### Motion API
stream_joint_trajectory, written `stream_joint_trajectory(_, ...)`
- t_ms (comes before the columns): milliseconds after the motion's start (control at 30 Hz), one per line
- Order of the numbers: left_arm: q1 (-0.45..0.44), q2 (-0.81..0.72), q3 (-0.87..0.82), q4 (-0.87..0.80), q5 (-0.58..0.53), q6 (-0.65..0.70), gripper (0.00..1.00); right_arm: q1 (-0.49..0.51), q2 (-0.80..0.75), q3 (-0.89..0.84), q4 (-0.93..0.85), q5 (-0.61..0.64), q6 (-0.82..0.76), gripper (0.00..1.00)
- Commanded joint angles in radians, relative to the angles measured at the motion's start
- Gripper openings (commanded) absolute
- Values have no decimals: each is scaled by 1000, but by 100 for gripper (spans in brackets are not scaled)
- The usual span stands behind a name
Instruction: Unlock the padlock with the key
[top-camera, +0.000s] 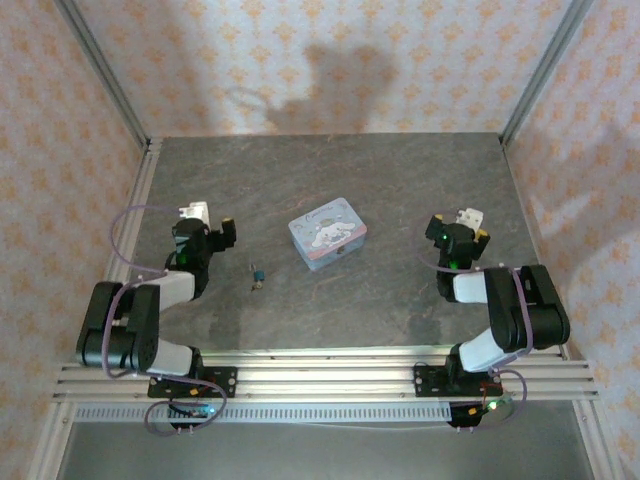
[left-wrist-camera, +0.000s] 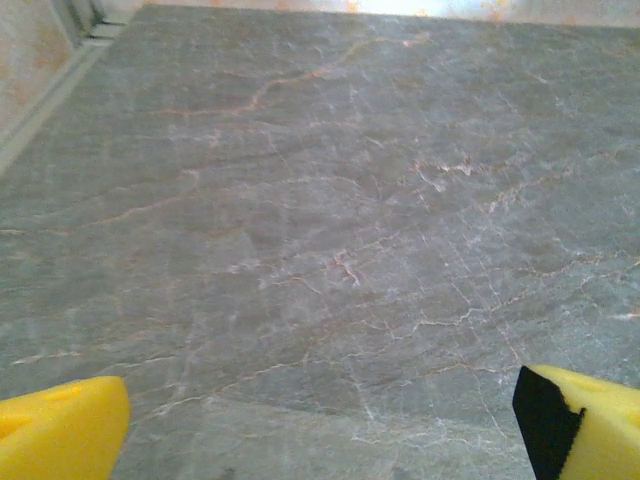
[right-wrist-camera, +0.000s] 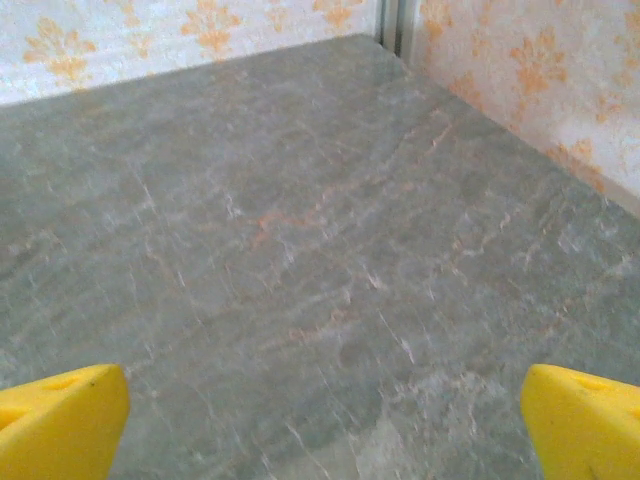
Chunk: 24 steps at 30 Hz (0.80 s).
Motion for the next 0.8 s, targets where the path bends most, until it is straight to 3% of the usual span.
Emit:
stream_joint_trajectory(0, -11, 36, 1, 88, 15, 35, 100, -4, 6, 16, -27, 10, 18, 99)
stream_joint_trajectory(767, -25, 42, 3, 94, -18, 39, 100, -4, 5, 16, -29, 10, 18, 99)
